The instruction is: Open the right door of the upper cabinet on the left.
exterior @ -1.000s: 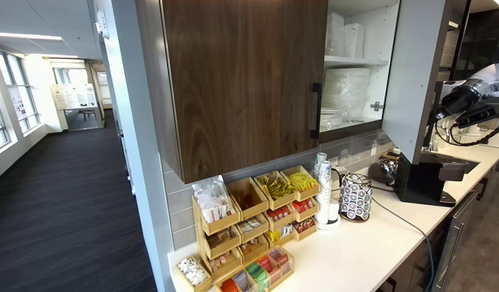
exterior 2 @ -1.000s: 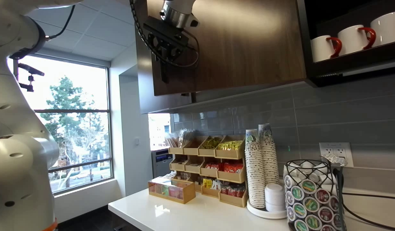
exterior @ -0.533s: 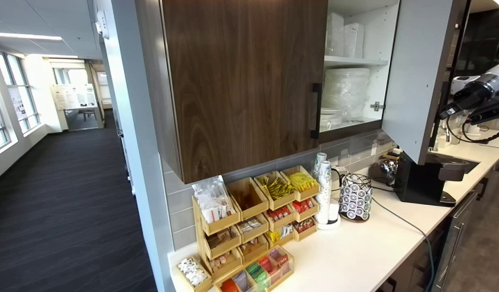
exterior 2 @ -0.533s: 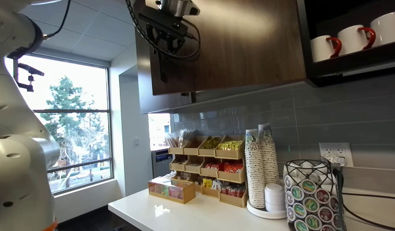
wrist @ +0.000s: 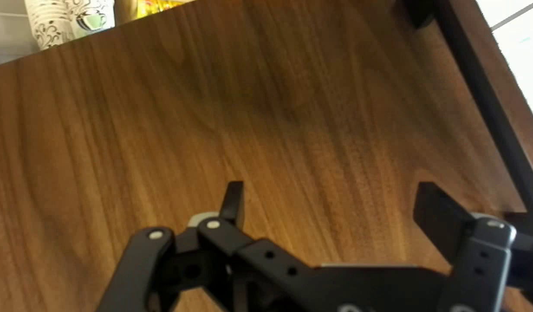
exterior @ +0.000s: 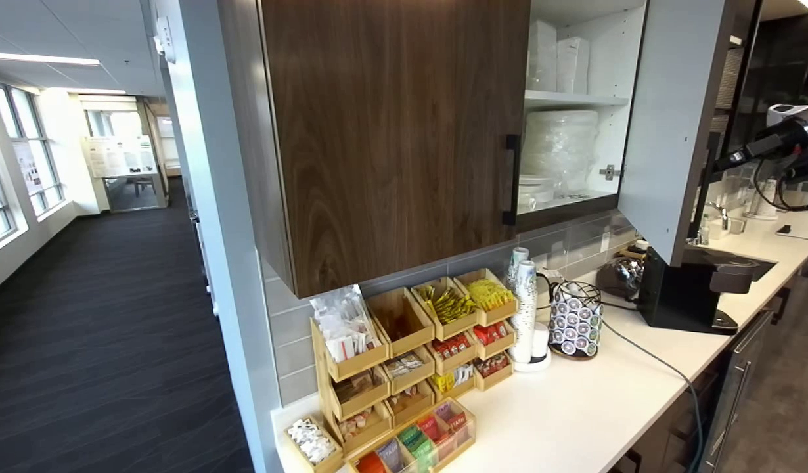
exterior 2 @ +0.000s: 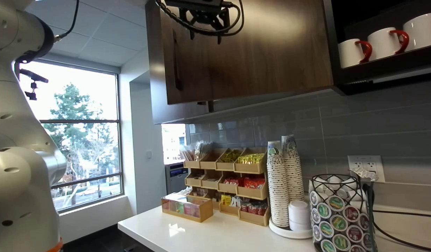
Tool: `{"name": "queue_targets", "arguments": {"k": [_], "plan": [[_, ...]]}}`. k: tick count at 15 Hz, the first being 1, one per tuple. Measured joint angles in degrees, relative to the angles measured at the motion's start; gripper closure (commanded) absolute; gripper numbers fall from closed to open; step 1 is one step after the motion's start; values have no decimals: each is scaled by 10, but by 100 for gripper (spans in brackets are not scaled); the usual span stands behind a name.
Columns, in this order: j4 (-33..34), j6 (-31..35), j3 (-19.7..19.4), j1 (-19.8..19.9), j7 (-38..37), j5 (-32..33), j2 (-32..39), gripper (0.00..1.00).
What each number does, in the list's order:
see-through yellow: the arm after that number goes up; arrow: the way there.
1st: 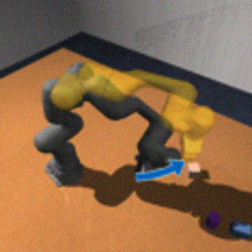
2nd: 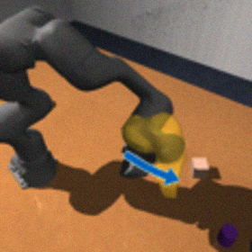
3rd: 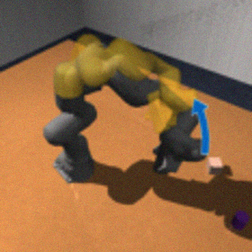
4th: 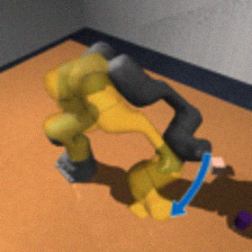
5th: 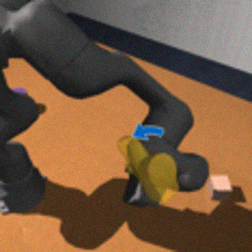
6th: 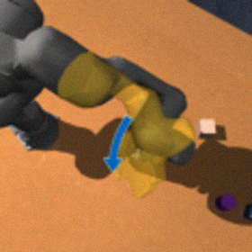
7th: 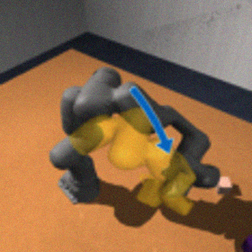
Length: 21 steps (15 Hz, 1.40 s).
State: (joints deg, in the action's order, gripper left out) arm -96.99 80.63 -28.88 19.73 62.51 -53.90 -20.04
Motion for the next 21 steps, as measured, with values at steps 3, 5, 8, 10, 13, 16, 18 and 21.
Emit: {"name": "queue_targets", "arguments": {"k": [3, 5, 8, 10, 13, 16, 18, 21], "plan": [[11, 25, -2, 0, 0, 0, 3, 0], [15, 28, -6, 0, 0, 0, 2, 0], [16, 28, -13, 1, 0, 2, -3, 0], [16, 28, -14, 2, 0, 2, -4, 0], [16, 28, -14, 2, 0, 2, -5, 0], [19, 22, -17, 2, 0, 1, -4, 0], [27, -2, -31, 2, 1, 2, -4, 0], [43, -62, -80, 5, 10, 6, -3, 0]]}}
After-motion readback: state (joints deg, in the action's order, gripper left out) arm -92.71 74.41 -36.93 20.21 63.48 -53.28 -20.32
